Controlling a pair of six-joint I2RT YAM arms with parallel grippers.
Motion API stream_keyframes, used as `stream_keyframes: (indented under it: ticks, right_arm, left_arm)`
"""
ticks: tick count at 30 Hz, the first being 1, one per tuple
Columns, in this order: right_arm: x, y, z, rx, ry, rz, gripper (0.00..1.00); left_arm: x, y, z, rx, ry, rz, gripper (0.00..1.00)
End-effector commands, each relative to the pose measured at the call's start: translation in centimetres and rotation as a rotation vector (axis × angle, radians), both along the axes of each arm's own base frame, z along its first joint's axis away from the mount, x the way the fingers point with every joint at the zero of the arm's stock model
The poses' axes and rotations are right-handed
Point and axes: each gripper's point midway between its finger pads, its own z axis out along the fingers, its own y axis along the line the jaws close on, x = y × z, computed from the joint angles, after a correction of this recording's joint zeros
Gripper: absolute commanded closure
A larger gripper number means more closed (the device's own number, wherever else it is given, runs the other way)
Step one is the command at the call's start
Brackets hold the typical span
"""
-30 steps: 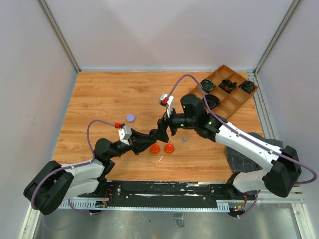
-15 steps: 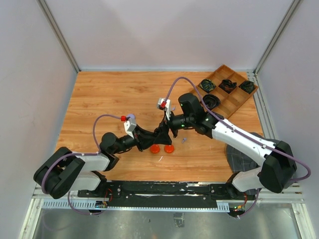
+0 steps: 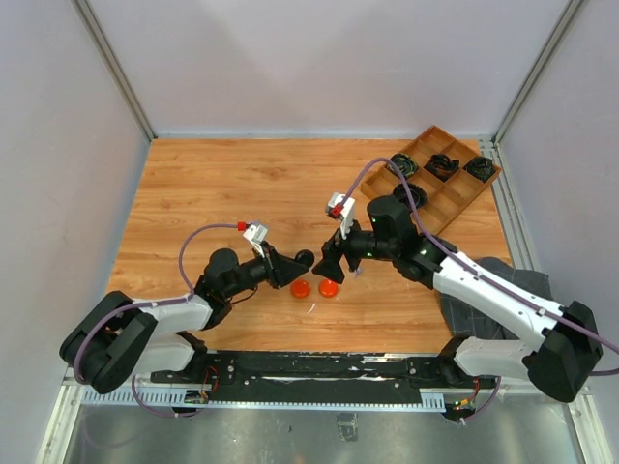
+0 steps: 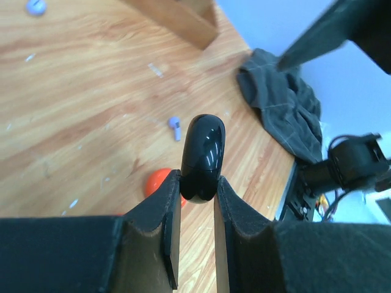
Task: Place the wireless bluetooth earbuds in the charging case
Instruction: Place the charging case at the center of the board.
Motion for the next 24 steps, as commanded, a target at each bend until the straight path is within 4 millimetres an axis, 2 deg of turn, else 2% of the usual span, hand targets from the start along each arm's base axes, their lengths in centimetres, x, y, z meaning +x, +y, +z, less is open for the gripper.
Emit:
stream_keyframes:
  ticks: [1,7,8,12,15,24]
  right_arm:
    - [4.0,-3.6,-0.6,-0.012,-0.082,-0.314,0.17]
    - [5.2,-7.3,-3.0,-0.019,-0.140,-0.525,0.17]
    - [5.3,-8.1,-4.0,-0.029,-0.151,-0.559,0.17]
    - [6.6,-10.8,-4.2,-0.061,-0.210,-0.713,0.19]
    - [7.3,-12.9,-4.4,-0.098,-0.258,-0.809,0.19]
    - [7.5,-13.6,-4.2,-0.065,-0.285,-0.855,0.19]
  left_arm:
    - [2.3,2.0,-2.9,0.075,0.242,0.221,1.00]
    - [2.6,4.9,-5.9,0.190,0.422,0.380,1.00]
    - [2.5,5.2,-6.3,0.202,0.449,0.395,0.99]
    - [1.7,6.2,-7.7,0.220,0.530,0.428,0.98]
    - [1.5,6.7,-8.2,0.233,0.564,0.438,0.92]
    - [0.6,6.0,-9.4,0.259,0.638,0.388,0.81]
